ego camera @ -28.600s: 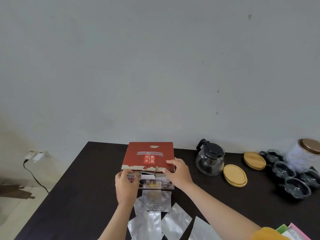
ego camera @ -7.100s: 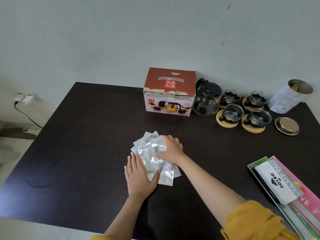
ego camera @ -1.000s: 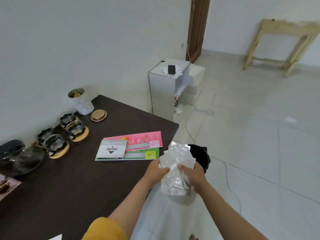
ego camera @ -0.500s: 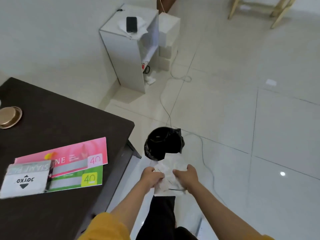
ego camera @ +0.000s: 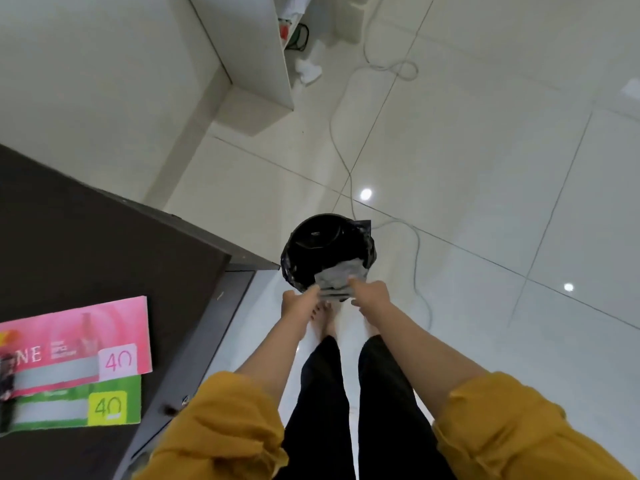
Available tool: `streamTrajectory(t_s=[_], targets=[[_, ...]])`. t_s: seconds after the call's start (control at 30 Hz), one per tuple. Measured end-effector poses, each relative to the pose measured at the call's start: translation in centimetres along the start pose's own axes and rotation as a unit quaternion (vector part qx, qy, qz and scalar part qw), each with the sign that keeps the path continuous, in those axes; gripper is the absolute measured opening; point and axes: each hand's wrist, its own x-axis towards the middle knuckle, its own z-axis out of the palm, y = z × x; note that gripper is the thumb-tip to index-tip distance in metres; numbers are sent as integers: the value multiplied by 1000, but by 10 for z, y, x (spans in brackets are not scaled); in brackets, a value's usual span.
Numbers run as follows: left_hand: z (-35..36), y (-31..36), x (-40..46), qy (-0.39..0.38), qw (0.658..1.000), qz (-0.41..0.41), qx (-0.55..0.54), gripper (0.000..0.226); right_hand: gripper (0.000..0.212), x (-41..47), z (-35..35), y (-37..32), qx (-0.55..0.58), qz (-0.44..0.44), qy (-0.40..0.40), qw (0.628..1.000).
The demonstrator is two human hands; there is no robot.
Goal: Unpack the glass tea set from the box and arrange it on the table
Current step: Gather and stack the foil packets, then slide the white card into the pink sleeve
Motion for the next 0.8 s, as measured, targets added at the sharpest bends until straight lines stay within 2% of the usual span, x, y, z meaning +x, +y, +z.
streamTrajectory(t_s=[0.1, 0.2, 0.3, 0.47, 0.6, 0.7, 0.8], targets=[[11, 9, -3, 14, 1000, 19, 0, 50, 51, 4, -5, -22, -29, -14, -2, 999], [21, 14, -12, 24, 999, 30, -6, 35, 29, 1, -15, -33, -77, -31, -25, 996], [30, 11, -22, 21, 999, 44, -19, 24, 30, -8, -25, -43, -162, -66, -44, 984], [37, 6, -58, 43, 996, 60, -50, 47, 30, -33, -35, -49, -240, -136, -81, 958], [31, -7, -91, 79, 991, 70, -79, 28, 39, -63, -34, -47, -238, -206, -76, 946], [17, -25, -109, 121, 982, 67, -127, 52, 37, -100, -26, -43, -240, -233, -101, 937], [-3, -47, -130, 205, 959, 73, -184, 47, 37, -133, -8, -34, -257, -260, -149, 919]])
